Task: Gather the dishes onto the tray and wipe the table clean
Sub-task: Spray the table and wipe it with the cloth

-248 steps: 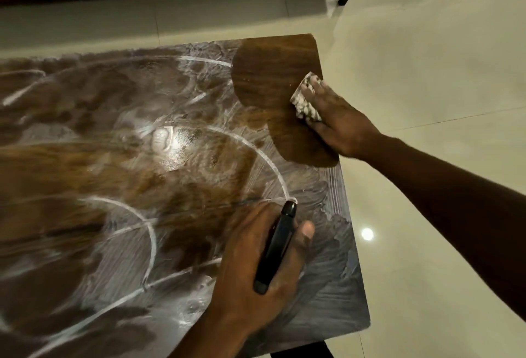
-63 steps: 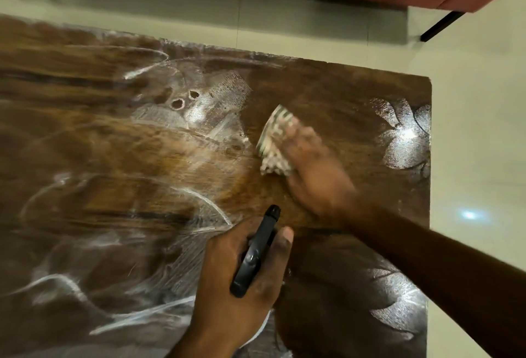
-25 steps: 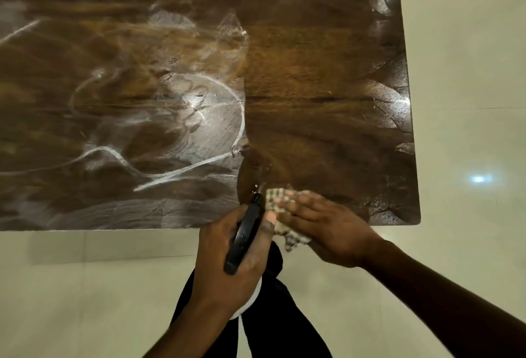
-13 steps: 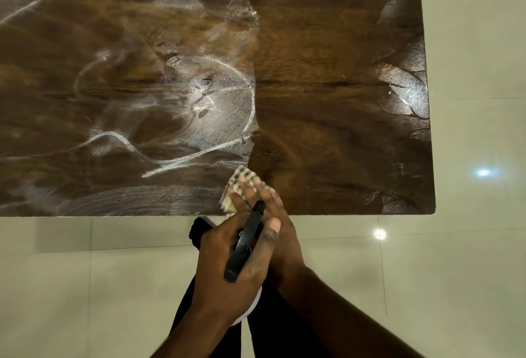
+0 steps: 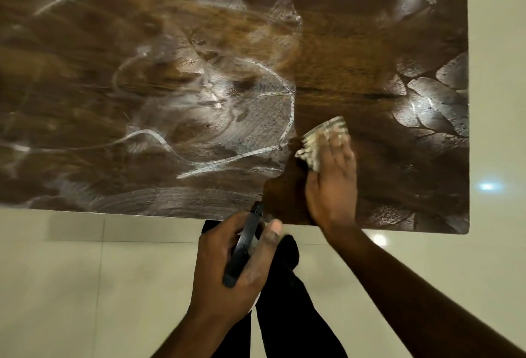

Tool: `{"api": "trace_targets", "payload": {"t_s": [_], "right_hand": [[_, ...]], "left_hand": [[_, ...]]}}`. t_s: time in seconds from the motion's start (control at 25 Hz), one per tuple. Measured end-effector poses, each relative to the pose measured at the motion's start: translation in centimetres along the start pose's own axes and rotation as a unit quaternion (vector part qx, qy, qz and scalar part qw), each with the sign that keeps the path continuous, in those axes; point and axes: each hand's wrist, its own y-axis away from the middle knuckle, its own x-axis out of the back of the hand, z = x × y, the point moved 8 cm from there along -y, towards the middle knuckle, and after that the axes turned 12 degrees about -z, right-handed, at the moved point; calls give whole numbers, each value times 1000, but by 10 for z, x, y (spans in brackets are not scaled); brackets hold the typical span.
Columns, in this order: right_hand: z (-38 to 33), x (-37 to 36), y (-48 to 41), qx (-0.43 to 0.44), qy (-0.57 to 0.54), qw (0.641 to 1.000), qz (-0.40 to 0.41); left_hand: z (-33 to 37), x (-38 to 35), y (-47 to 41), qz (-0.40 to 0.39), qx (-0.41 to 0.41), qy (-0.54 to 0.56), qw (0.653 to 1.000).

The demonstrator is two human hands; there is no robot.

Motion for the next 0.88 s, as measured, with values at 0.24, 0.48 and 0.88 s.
{"api": "trace_targets", "payload": {"t_s": [0.24,0.48,0.88], "right_hand": [[-76,-69,76,477,169,834,-221],[-12,26,-54,211,110,966,-98],[-116,-52,26,447,149,859,-199]], "left_hand": [[8,21,-12,-18,-13,11,1000],[18,33,-21,-16,-19,5,1000],[32,44,-48,-20,-32,29,999]]}}
